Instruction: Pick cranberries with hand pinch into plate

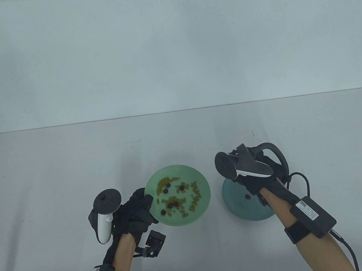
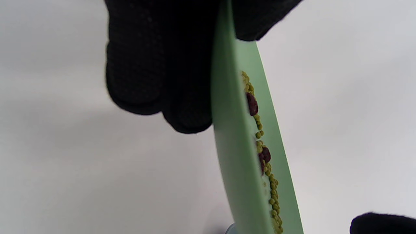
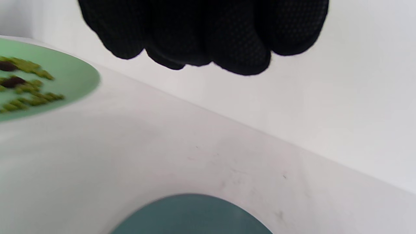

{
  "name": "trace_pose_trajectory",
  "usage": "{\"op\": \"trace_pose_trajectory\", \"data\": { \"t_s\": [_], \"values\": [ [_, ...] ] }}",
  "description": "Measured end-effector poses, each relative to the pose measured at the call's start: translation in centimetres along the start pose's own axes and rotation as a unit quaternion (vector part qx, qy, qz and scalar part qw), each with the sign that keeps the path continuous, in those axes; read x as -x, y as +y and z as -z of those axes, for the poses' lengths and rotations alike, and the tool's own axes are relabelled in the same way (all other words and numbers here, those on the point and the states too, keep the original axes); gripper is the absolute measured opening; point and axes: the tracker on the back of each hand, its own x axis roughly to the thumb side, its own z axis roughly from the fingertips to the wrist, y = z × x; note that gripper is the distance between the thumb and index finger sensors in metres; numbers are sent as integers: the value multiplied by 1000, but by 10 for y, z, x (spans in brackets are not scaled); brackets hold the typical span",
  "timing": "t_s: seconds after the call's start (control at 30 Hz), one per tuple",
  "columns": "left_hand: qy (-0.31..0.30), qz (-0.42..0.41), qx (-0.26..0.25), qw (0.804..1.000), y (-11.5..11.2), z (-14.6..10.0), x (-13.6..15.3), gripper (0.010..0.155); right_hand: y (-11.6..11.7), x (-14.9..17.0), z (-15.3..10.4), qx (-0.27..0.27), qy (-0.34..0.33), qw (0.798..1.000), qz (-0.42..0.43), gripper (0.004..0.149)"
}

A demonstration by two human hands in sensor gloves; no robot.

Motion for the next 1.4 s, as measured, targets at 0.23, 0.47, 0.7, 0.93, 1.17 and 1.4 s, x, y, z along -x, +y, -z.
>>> {"op": "trace_pose_trajectory", "data": {
  "t_s": [0.23, 0.47, 0.7, 0.93, 1.17, 1.4],
  "values": [
    [-2, 0, 4, 1000, -2, 0, 0, 54, -11, -53, 1, 21, -72, 997, -18, 47],
    [-3, 0, 5, 1000, -3, 0, 0, 54, -8, -93, 4, 23, -124, 992, -12, 47],
    [-3, -1, 6, 1000, -4, 0, 0, 54, 3, -116, 9, 12, -150, 989, -12, 46],
    [-3, -1, 7, 1000, -4, 0, 0, 54, 11, -121, 12, 3, -154, 988, -10, 45],
    [-4, -1, 8, 1000, -5, 0, -1, 54, 16, -122, 13, -4, -156, 988, -10, 46],
    [-3, -18, 8, 1000, -2, 1, 0, 54, 16, -124, 11, 8, -159, 987, -12, 47]
  ]
}}
